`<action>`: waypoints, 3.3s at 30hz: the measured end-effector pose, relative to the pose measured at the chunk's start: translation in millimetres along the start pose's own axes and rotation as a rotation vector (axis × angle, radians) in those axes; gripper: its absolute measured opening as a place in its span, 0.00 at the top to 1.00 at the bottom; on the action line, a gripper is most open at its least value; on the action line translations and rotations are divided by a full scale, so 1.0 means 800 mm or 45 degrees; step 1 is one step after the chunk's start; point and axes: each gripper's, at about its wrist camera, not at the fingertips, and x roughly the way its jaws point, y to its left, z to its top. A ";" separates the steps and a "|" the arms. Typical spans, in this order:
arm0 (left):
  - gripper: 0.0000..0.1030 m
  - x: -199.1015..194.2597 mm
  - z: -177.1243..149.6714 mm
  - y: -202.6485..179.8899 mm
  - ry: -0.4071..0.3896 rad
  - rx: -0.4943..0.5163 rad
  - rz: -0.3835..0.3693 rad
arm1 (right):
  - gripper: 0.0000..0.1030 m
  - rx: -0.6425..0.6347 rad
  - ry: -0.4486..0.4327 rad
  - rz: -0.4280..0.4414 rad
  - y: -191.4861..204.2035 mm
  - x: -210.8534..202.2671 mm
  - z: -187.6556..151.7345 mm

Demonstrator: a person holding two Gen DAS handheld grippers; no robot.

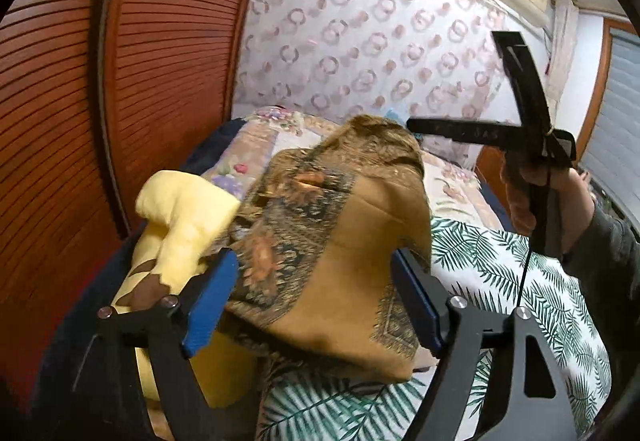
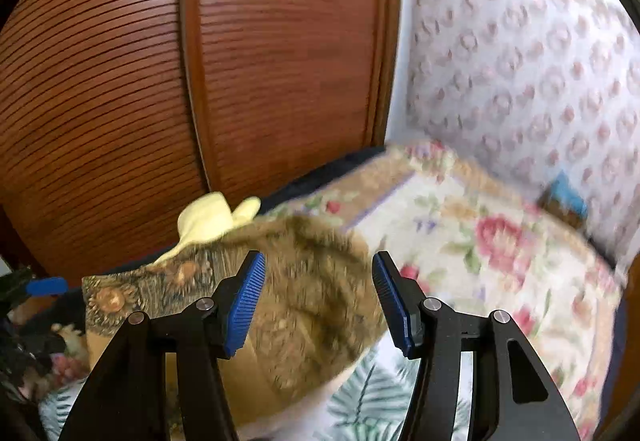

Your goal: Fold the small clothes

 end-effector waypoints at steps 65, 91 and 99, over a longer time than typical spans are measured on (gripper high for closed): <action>0.00 -0.094 -0.044 -0.204 -0.053 0.347 -0.125 | 0.24 0.329 -0.155 -0.273 0.063 -0.283 -0.217; 0.00 -0.179 -0.067 -0.282 -0.142 0.393 -0.228 | 0.24 0.486 -0.363 -0.600 0.172 -0.478 -0.313; 0.00 -0.188 -0.066 -0.287 -0.170 0.406 -0.217 | 0.24 0.481 -0.380 -0.619 0.182 -0.477 -0.323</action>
